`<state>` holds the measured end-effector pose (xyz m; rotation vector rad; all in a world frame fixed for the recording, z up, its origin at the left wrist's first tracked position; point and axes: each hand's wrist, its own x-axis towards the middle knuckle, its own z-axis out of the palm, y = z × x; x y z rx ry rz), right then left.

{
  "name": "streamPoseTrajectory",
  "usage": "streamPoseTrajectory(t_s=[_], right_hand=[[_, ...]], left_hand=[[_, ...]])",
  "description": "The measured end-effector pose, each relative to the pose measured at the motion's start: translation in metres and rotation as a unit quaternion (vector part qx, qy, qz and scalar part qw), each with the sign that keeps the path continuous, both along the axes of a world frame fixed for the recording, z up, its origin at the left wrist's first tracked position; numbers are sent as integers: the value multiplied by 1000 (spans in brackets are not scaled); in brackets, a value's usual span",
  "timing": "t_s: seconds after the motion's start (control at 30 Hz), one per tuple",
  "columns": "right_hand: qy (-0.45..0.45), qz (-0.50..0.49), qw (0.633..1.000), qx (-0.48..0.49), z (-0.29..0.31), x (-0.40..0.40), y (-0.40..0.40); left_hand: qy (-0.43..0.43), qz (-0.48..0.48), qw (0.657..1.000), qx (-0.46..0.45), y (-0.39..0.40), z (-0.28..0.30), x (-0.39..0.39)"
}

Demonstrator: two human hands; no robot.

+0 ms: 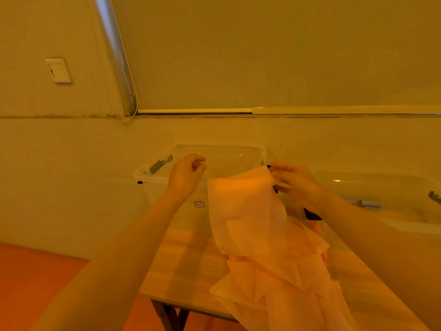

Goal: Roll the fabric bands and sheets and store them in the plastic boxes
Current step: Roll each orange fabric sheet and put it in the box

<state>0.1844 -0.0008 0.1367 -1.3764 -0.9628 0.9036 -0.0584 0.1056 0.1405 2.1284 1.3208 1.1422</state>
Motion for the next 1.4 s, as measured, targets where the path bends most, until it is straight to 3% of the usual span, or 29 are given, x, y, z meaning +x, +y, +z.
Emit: streamPoseTrajectory(t_s=[0.17,0.27,0.4,0.57,0.67,0.83,1.03,1.2,1.4], right_hand=[[-1,-116,992,42,-7,-10,-14],[-4,-161,985,55,-21,-14,-28],[-23,-115,992,34,-52,-24,-48],[-61,-56,996,-38,-91,-38,-60],[-95,-58,991,-77,-100,-45,-67],[-112,-52,985,-122,-109,-49,-75],[-113,-43,986,-111,-118,-48,-87],[-44,-56,992,-102,-123,-49,-92],[-89,-63,990,-91,-129,-52,-99]], left_hand=[[-115,31,992,49,-28,-12,-3],[-167,60,984,26,-48,-35,-8],[-170,58,980,-81,-72,-74,-14],[-139,-22,956,-259,-91,-113,-11],[-122,-30,943,-307,-101,-124,-7],[-100,0,945,-312,-111,-134,-7],[-159,-19,944,-288,-123,-138,-14],[-173,-21,953,-246,-136,-140,-16],[-191,-19,952,-238,-150,-143,-15]])
